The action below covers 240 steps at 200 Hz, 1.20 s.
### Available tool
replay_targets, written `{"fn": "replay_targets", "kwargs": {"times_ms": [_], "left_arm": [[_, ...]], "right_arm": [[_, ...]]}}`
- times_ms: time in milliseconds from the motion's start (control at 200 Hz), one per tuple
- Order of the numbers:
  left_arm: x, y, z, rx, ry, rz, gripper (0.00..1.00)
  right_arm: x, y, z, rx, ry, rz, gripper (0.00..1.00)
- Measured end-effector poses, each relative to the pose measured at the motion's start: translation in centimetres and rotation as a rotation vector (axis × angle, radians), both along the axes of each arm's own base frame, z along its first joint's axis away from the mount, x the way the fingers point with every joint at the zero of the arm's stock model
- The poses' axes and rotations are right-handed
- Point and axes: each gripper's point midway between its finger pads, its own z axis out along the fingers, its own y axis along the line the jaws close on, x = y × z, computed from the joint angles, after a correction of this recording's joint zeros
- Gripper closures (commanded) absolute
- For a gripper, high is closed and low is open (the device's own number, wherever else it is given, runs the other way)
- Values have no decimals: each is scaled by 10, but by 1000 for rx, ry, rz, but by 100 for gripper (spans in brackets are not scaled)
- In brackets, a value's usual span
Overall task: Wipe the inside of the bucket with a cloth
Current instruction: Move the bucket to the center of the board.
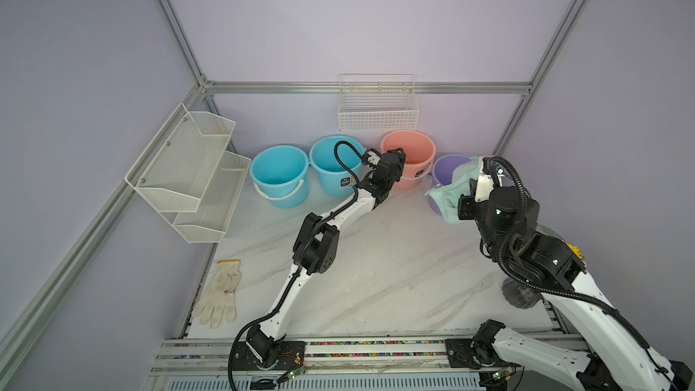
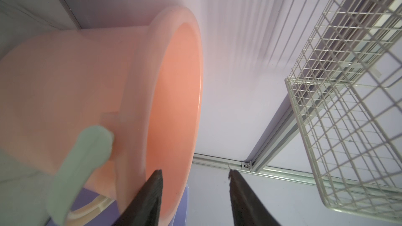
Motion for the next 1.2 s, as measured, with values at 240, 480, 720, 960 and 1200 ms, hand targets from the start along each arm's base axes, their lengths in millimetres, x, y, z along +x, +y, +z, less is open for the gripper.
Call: {"fn": "replay_targets", "kwargs": {"times_ms": [240,480,720,960,1200], "left_arm": [[-8,5,-1,11,26,-1,48],[-11,7,2,6,35,-3,49],[-17,12,9,25,57,-3,53],[-23,13,8,22,75,-15,57],[-22,11,-21,28,132,-27,56]], "right_arm": [[0,0,0,1,0,0,100],[0,0,0,6,-1,-1,100],[0,0,0,8,0,0,100],[0,1,-1,13,2,4,100],[0,1,-1,14,2,5,100]]}}
